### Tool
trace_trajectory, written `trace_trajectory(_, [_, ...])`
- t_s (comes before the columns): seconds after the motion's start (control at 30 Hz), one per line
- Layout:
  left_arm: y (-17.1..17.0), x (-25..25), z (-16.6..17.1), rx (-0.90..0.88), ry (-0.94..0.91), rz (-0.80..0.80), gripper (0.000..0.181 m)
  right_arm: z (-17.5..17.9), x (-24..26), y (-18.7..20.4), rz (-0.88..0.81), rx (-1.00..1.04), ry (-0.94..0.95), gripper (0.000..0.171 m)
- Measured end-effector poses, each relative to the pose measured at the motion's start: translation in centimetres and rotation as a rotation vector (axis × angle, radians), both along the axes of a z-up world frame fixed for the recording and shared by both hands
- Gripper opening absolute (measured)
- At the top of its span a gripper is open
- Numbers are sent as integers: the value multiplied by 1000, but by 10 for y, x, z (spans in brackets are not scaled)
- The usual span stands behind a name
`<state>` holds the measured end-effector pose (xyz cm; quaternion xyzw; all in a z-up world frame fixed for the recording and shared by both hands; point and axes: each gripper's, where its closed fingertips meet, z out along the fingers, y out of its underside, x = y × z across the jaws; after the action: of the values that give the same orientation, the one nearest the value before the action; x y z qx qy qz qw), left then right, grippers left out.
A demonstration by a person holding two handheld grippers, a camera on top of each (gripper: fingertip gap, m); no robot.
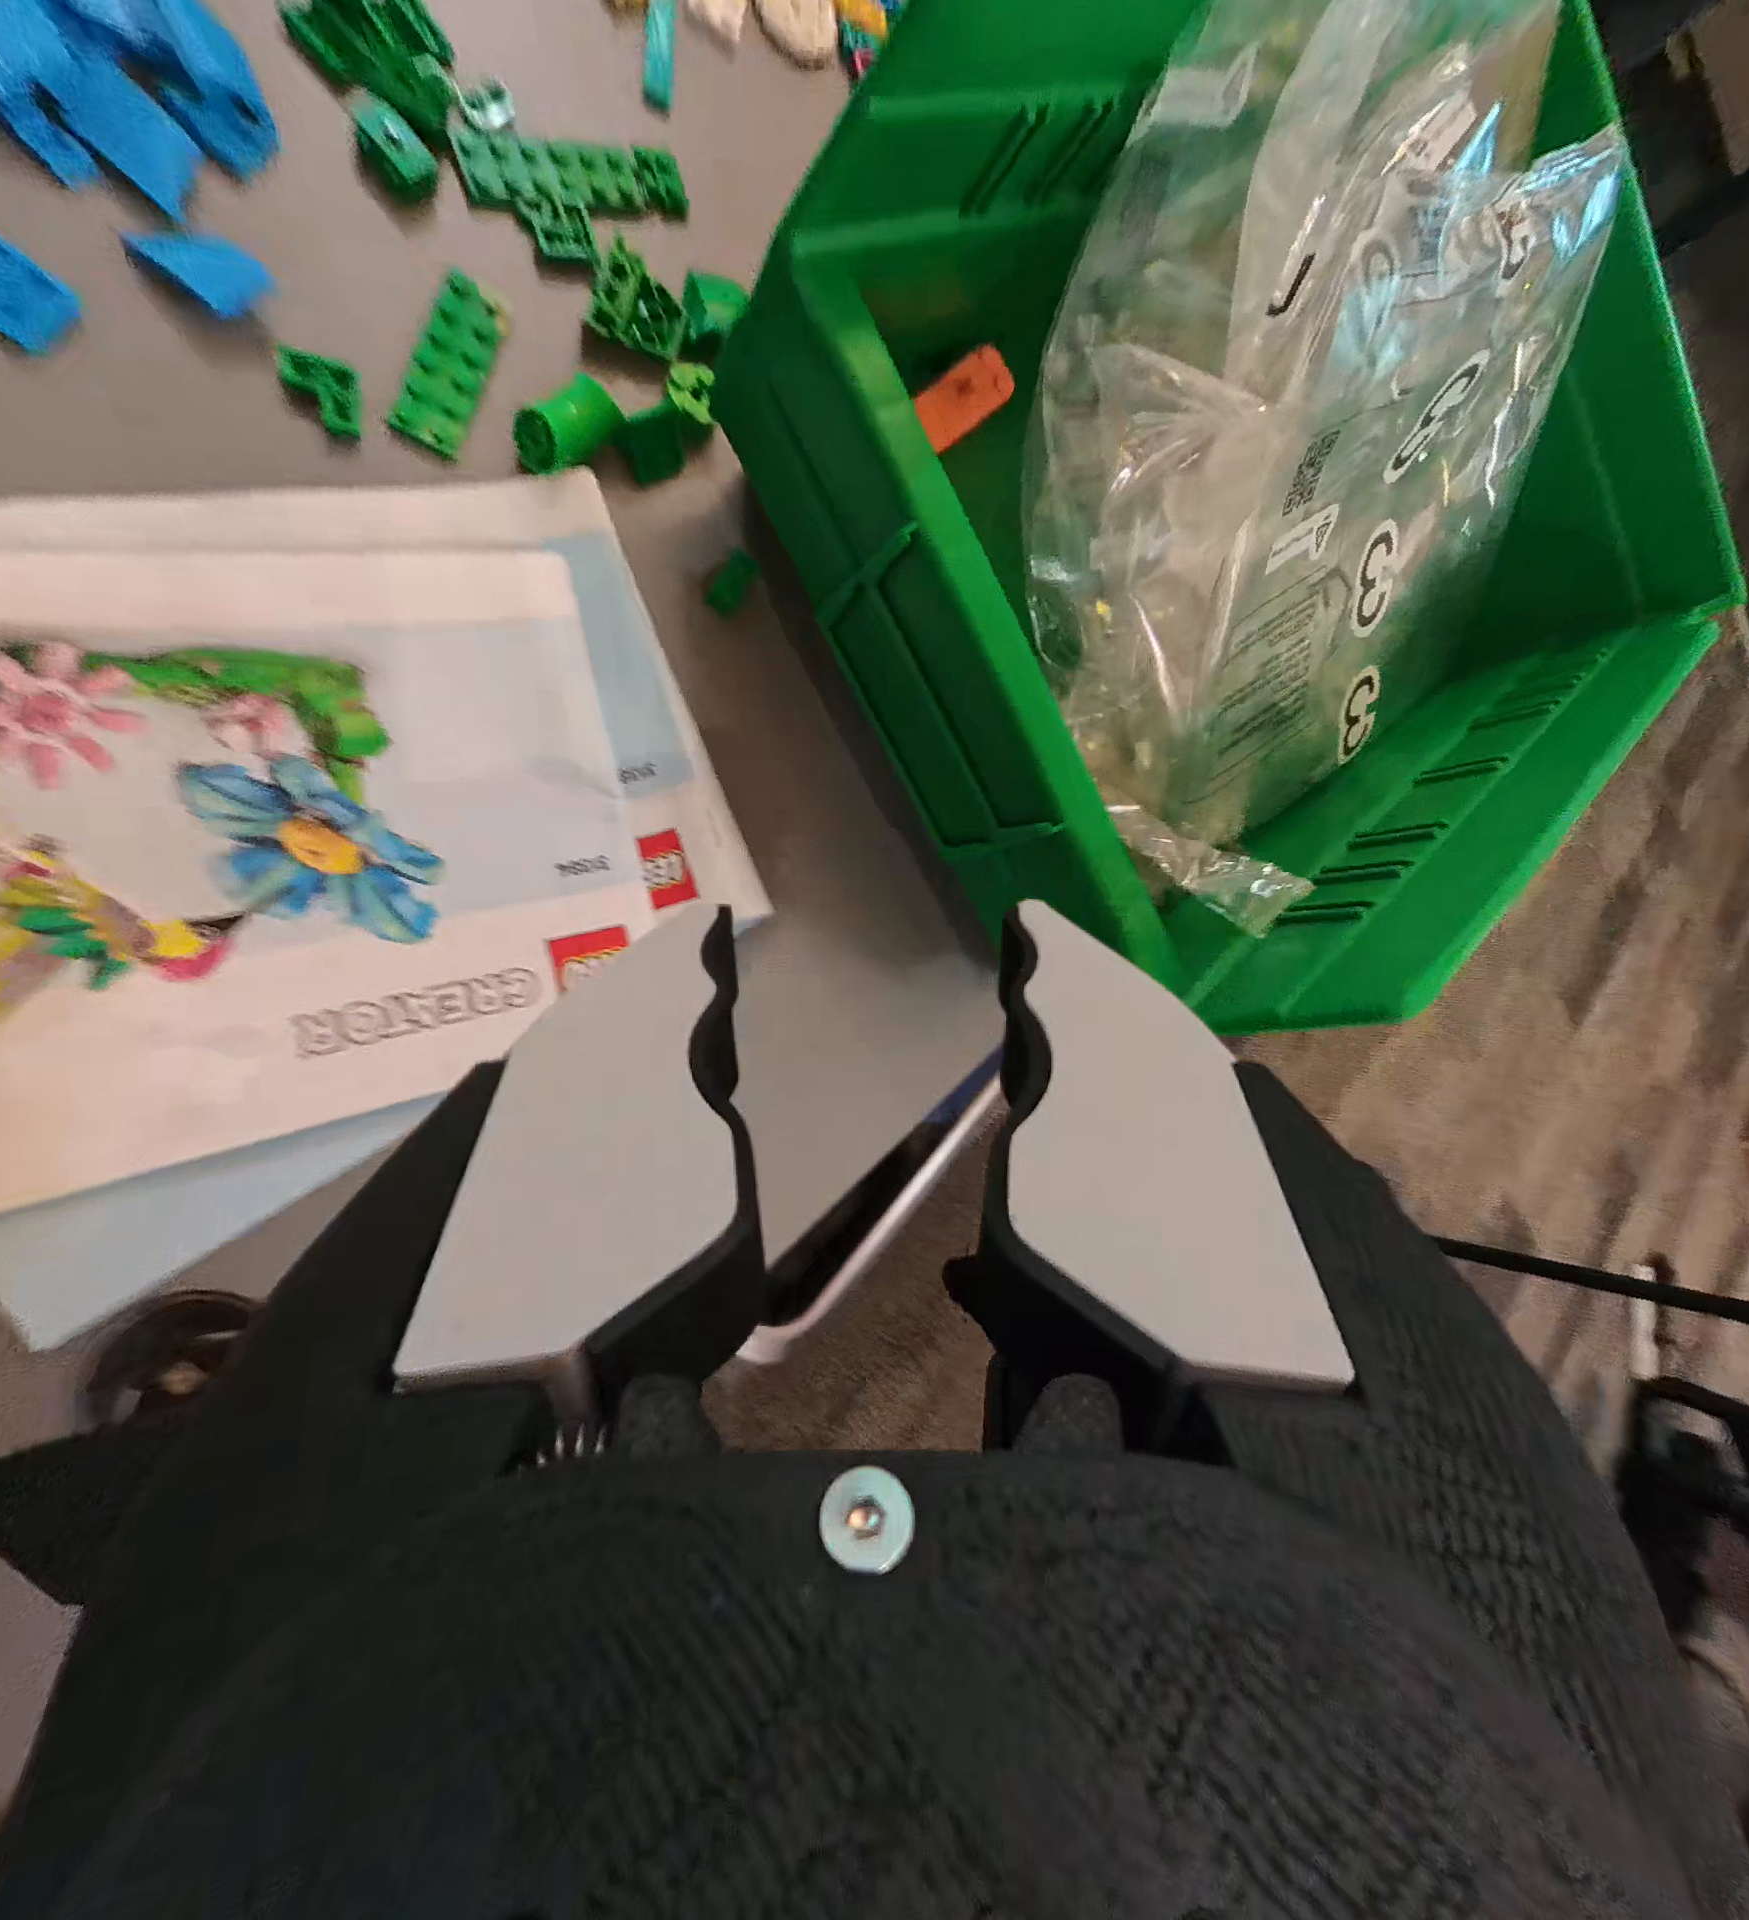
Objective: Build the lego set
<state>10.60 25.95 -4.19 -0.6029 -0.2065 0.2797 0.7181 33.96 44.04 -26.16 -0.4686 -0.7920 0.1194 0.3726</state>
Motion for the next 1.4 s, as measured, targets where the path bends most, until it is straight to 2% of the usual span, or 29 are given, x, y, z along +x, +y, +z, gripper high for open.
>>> trace_trajectory(0.1, [-26, 2, 10, -74, 39, 16, 33, 4, 3, -24, 2, -97, 75, 47])
trace_trajectory(0.27, [-92, 2, 17, -175, 138, 48, 33, 2, -11, -68, 74, -261, 146, 48])
trace_trajectory(0.47, [-186, -19, -34, -346, 125, 184, 32, -8, -46, -111, 140, -370, 181, 47])
trace_trajectory(0.6, [-223, -31, -77, -357, 18, 187, 32, -20, -67, -134, 168, -392, 181, 46])
trace_trajectory(0.77, [-225, -50, -119, -358, -40, 135, 31, -33, -88, -159, 186, -427, 185, 45])
trace_trajectory(0.87, [-210, -62, -144, -365, -87, 72, 29, -39, -96, -168, 186, -440, 179, 44])
trace_trajectory(0.9, [-203, -63, -153, -349, -132, 36, 23, -40, -99, -170, 183, -440, 182, 45])
trace_trajectory(0.97, [-183, -57, -175, -325, -241, -88, 23, -40, -103, -174, 178, -448, 195, 44])
trace_trajectory(1.03, [-177, -62, -190, -330, -270, -98, 23, -38, -107, -177, 171, -458, 217, 43])
trace_trajectory(1.13, [-181, -77, -197, -336, -231, -53, 24, -36, -113, -180, 149, -475, 256, 42])
trace_trajectory(1.4, [-207, -96, -202, -367, -196, -85, 26, -43, -130, -199, 123, -426, 263, 41])
